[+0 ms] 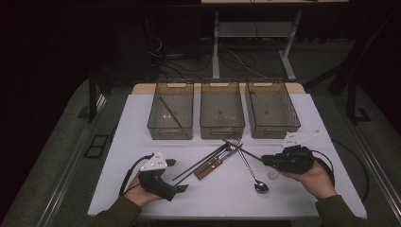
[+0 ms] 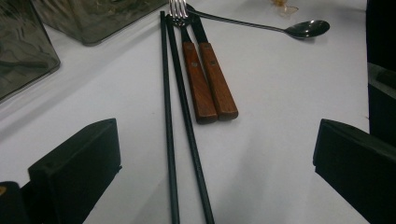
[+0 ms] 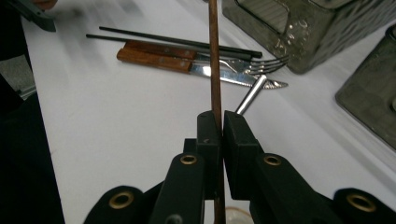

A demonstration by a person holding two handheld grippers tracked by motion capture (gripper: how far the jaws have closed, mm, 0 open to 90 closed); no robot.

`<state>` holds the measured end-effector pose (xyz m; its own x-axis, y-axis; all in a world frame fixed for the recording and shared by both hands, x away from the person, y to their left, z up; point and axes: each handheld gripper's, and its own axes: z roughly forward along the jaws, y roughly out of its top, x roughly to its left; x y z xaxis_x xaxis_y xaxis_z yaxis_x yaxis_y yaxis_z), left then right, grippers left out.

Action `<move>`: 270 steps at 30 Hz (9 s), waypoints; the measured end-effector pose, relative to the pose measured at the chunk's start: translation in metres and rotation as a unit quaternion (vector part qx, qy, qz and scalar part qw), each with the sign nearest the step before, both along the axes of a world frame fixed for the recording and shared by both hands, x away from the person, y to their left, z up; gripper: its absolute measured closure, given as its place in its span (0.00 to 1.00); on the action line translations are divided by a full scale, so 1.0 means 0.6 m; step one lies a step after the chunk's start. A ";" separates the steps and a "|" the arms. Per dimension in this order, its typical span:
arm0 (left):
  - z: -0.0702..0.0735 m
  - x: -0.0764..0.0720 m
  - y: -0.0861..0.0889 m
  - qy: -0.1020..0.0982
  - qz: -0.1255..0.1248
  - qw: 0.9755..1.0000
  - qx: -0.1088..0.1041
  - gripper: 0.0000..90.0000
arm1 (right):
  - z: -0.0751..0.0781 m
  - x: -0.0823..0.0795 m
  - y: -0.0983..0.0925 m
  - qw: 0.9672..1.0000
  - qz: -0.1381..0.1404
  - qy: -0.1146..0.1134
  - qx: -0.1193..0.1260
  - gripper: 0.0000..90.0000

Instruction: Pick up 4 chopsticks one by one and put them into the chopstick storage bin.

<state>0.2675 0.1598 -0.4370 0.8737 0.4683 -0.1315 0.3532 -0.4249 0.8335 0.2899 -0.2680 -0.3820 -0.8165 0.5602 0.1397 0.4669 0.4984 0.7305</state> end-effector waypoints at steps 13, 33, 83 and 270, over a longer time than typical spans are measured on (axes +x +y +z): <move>0.000 0.001 0.000 -0.002 -0.002 1.000 0.001 0.00 | 0.014 0.036 0.045 1.000 0.001 -0.005 0.008 0.95; 0.000 0.000 0.000 0.001 -0.003 1.000 0.004 0.00 | 0.034 0.102 0.131 0.999 -0.030 0.002 0.011 0.95; 0.002 -0.001 -0.002 -0.002 -0.009 1.000 0.000 0.00 | 0.055 0.329 0.406 0.989 -0.137 0.021 -0.040 0.95; -0.010 0.130 -0.128 0.035 0.032 0.995 0.084 0.89 | -0.100 -0.069 -0.037 0.990 -0.124 -0.053 0.048 0.12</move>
